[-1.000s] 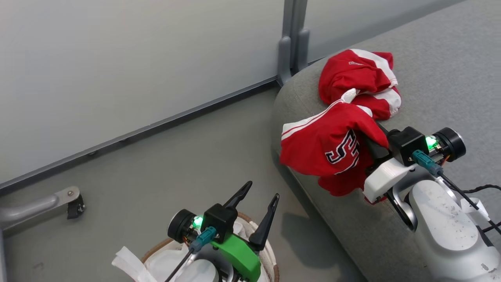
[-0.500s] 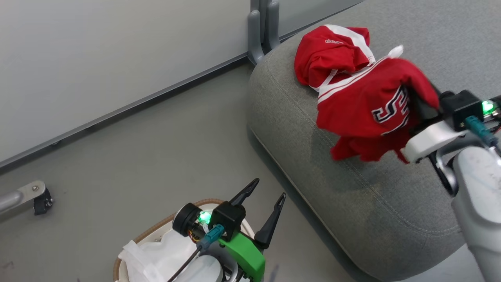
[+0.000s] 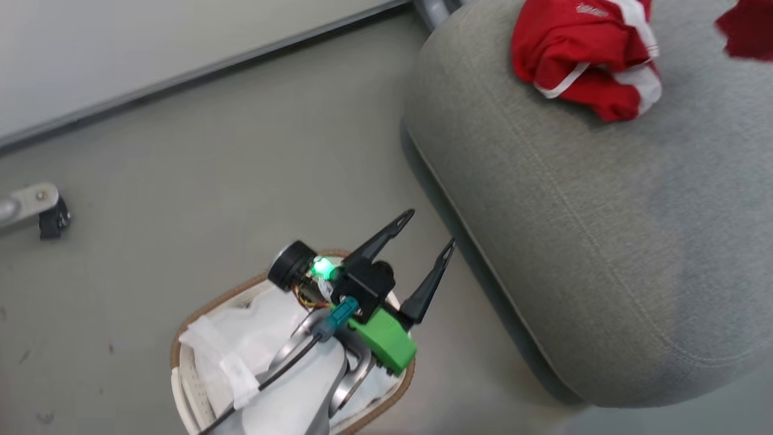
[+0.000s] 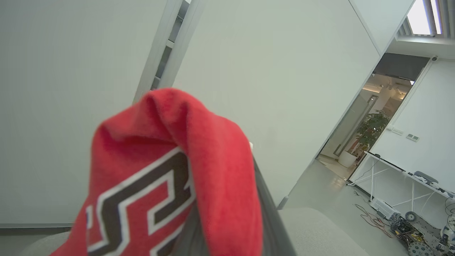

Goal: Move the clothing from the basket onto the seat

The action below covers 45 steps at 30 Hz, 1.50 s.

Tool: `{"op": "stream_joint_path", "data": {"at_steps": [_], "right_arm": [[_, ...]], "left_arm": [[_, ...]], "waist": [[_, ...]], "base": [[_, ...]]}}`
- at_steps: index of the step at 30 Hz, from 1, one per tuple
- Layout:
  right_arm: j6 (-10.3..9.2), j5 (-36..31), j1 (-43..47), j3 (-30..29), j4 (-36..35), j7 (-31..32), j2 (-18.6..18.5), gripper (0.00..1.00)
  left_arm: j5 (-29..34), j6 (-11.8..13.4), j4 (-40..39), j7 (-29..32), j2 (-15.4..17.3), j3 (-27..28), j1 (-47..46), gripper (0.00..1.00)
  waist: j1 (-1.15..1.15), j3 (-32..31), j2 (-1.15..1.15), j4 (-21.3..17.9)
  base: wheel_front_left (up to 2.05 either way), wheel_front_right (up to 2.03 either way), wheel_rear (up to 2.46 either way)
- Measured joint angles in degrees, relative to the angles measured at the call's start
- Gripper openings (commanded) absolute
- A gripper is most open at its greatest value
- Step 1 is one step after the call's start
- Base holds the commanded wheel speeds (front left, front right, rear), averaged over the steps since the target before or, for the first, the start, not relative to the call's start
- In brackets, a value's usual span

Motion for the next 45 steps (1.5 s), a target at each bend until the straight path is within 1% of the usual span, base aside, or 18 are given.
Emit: {"op": "stream_joint_path", "data": {"at_steps": [3, 5, 9, 13, 15, 18, 20, 22, 23, 24, 25, 26, 27, 32, 35, 40, 45], "right_arm": [[0.0, 0.55, -5.3, -2.66, 3.45, -0.01, -1.98, 0.0], [0.0, -0.54, -7.52, -3.43, 6.0, -0.02, -3.37, 0.0], [0.0, -2.59, -10.4, -4.19, 10.72, -0.01, -4.15, 0.0], [0.0, -4.93, -11.18, -7.6, 14.82, -0.01, -3.08, 0.0], [0.0, -6.25, -10.98, -9.56, 16.41, -0.01, -1.82, 0.0], [0.0, -7.72, -9.34, -11.07, 18.05, 0.0, 0.23, 0.0], [0.0, -8.59, -7.89, -11.52, 18.47, -0.01, 0.93, 0.0], [0.0, -8.72, -6.91, -12.43, 18.57, -0.01, 1.13, 0.11], [0.0, -8.83, -6.56, -12.77, 18.55, -0.01, 1.22, 0.3], [0.0, -8.95, -6.12, -13.23, 18.5, -0.01, 1.44, 0.37], [0.0, -8.99, -5.58, -13.49, 18.35, -0.01, 1.74, 0.47], [0.0, -8.98, -5.06, -13.83, 18.07, -0.02, 2.05, 0.63], [0.0, -8.94, -4.62, -14.02, 17.63, -0.02, 2.31, 1.0], [0.0, -7.5, 1.24, -10.12, 13.59, -0.03, 4.69, 1.0], [0.0, -6.58, 5.53, -8.13, 11.68, -0.02, 4.61, 1.0], [0.0, -4.56, 11.66, -5.69, 9.33, -0.03, 4.76, 1.0], [0.0, -3.25, 15.34, -3.99, 7.75, -0.02, 4.49, 1.0]], "left_arm": [[0.57, -0.01, -0.66, 0.0, -0.03, -0.14, -2.47, 1.0], [1.26, -0.02, -1.05, -0.01, -0.03, -0.37, -3.91, 1.0], [2.01, 0.04, -2.11, -0.02, -0.18, 0.24, -6.01, 1.0], [2.88, 0.12, -2.65, -0.02, 0.13, 0.78, -7.16, 1.0], [3.0, 0.12, -2.89, -0.02, 0.13, 0.78, -7.43, 1.0], [3.28, 0.12, -3.05, -0.02, 0.2, 0.92, -7.48, 1.0], [3.3, 0.12, -3.2, -0.02, 0.27, 1.04, -7.48, 1.0], [3.3, 0.12, -3.22, -0.02, 0.48, 1.31, -7.48, 1.0], [3.3, 0.12, -3.23, -0.02, 0.58, 1.41, -7.48, 1.0], [3.3, 0.12, -3.2, -0.02, 0.73, 1.55, -7.47, 1.0], [3.3, 0.12, -3.19, -0.02, 0.88, 1.71, -7.45, 1.0], [3.3, 0.12, -3.21, -0.02, 0.94, 1.9, -7.44, 1.0], [3.3, 0.12, -3.19, -0.02, 0.98, 1.98, -7.43, 1.0], [2.79, 0.12, -2.89, -0.02, 0.98, 2.59, -6.04, 1.0], [2.33, 0.11, -2.71, -0.02, 0.96, 3.0, -4.72, 1.0], [0.99, 0.29, -3.03, -0.02, 0.93, 5.24, -1.94, 1.0], [-0.29, 0.64, -3.64, -0.02, 0.62, 7.76, 1.71, 1.0]], "waist": [[0.01, 3.08, 0.0, 1.46], [0.01, 5.27, 0.0, 2.55], [0.01, 9.5, 0.0, 4.66], [0.01, 13.43, 0.0, 6.26], [0.01, 15.43, 0.0, 7.05], [0.01, 17.77, 0.0, 8.05], [0.01, 18.93, 0.0, 8.6], [0.01, 19.84, 0.0, 9.06], [0.01, 20.09, 0.0, 9.16], [0.01, 20.26, 0.0, 9.19], [0.01, 20.29, 0.0, 9.1], [0.01, 20.22, 0.0, 8.96], [0.01, 20.11, 0.0, 8.85], [0.01, 17.96, 0.0, 8.08], [0.01, 15.92, 0.0, 7.47], [0.0, 11.49, 0.0, 6.72], [0.0, 6.25, 0.0, 6.44]], "base": [[0.0, 0.0, 0.0], [0.0, 0.0, 0.0], [0.0, 0.0, 0.0], [0.0, 0.0, 0.0], [0.0, 0.0, 0.0], [0.0, 0.0, 0.0], [0.0, 0.0, 0.0], [0.0, 0.0, 0.0], [0.0, 0.0, 0.0], [0.0, 0.0, 0.0], [0.0, 0.0, 0.0], [0.0, 0.0, 0.0], [0.0, 0.0, 0.0], [0.0, 0.0, 0.0], [0.0, 0.0, 0.0], [0.0, 0.0, 0.0], [0.0, 0.0, 0.0]]}}
